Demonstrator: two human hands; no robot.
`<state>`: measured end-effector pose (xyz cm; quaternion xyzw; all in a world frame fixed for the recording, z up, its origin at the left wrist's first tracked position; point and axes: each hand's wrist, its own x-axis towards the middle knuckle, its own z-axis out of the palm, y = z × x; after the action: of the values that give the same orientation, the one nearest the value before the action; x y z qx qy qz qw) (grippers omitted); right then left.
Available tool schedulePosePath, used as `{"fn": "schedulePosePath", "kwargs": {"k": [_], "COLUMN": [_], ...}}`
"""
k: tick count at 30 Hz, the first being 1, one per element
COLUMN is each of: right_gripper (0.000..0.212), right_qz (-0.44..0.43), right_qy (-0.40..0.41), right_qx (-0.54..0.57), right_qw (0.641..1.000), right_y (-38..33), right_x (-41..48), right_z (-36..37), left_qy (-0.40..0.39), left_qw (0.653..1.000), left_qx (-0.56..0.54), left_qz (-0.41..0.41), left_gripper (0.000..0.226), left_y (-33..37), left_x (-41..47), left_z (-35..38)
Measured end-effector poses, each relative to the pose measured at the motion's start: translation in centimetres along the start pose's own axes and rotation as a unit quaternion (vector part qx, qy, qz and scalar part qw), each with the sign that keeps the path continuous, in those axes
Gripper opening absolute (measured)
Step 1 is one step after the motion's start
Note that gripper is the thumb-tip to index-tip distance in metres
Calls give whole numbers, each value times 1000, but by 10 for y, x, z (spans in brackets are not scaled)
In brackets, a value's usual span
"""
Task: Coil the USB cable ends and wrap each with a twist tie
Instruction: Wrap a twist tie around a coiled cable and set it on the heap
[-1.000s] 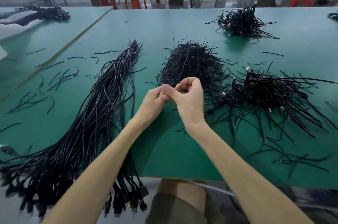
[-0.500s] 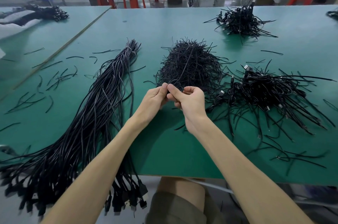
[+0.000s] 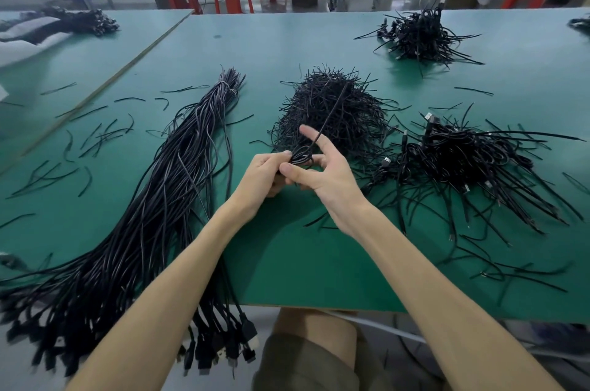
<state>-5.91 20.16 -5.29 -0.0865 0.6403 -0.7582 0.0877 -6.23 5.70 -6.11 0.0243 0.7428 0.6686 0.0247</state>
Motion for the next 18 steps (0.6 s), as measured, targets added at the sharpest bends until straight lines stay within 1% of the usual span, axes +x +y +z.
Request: {"fn": "schedulePosePath", "kwargs": {"k": [1, 2, 5, 7, 10, 12, 15, 18], "right_gripper": [70, 70, 48, 41, 39, 39, 39, 43], "right_qz": [0, 0, 2, 5, -8, -24, -39, -53], "right_qy": [-10, -19, -36, -31, -12, -3, -15, 8], "right_qx": [2, -2, -39, -60, -111, -182, -233, -291], "right_qw": [1000, 1000, 999, 998, 994, 983, 972, 955], "right_y": [-1, -2, -4, -4, -4, -4, -4, -3], "right_x": [0, 0, -1, -2, -3, -3, -4, -6], "right_z": [-1, -2, -4, -4, -3, -3, -4, -7], "left_qy": [-1, 1, 13, 12, 15, 14, 25, 32], "left_qw": [1000, 1000, 1000, 1000, 1000, 1000, 1000, 999], "left_qx": [1, 1, -12, -19, -16, -13, -7, -7], "left_qz": [-3, -4, -5, -3, -1, 3, -3, -7], "left_gripper": [63, 63, 55, 46, 51, 44, 55, 43], "left_y": [0, 0, -1, -3, -3, -2, -1, -1], "left_x": [0, -1, -1, -1, -1, -1, -2, -1], "left_z": [0, 1, 0, 0, 0, 0, 1, 0]}}
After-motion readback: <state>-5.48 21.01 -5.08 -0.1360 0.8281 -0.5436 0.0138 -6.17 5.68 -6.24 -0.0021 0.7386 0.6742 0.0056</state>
